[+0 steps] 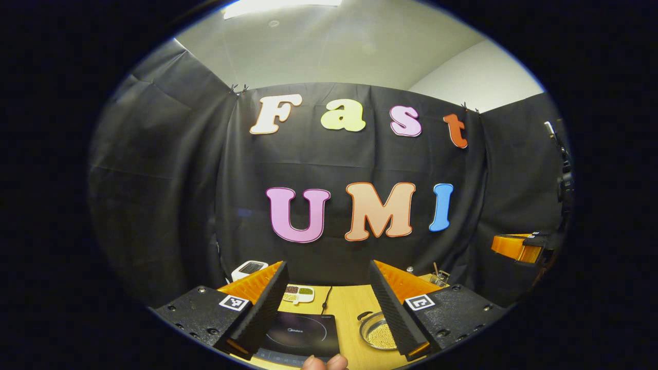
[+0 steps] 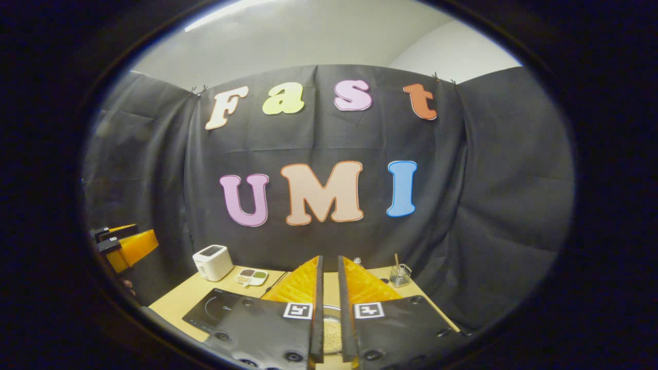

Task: First push the handle of the pot to place it horizontally, then grasp the pot with both hands and set it on the induction cooktop.

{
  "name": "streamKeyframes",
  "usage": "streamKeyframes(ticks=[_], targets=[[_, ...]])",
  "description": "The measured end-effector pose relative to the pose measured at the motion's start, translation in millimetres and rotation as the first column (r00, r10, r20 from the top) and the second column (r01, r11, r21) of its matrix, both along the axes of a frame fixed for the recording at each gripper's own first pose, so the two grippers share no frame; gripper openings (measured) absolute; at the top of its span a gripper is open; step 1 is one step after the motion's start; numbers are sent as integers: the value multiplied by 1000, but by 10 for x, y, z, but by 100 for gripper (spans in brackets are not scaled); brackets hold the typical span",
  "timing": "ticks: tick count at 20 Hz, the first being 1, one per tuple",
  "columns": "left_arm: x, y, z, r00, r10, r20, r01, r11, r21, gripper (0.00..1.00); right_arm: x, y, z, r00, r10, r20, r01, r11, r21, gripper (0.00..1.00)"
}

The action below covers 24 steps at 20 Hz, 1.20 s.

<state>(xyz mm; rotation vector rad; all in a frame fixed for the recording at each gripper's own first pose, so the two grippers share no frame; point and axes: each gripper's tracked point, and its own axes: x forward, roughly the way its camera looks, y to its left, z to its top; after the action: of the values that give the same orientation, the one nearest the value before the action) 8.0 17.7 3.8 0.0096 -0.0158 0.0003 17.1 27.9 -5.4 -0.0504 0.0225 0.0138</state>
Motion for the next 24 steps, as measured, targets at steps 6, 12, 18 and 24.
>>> streamKeyframes(ticks=[6,12,18,24], targets=[[33,69,-98,1000,-8,-16,8,1000,-11,95,41,13,-250,997,1,-78,-2,1000,-17,10],[175,80,-357,996,16,-83,-17,1000,-22,92,136,56,-880,969,88,-233,-94,996,-11,0],[225,110,-423,985,115,-132,-112,993,32,95,276,-66,-1594,908,195,-371,-196,980,34,4],[207,95,-511,953,233,-196,-215,971,109,92,158,-139,-2799,732,302,-610,-341,938,56,0]])
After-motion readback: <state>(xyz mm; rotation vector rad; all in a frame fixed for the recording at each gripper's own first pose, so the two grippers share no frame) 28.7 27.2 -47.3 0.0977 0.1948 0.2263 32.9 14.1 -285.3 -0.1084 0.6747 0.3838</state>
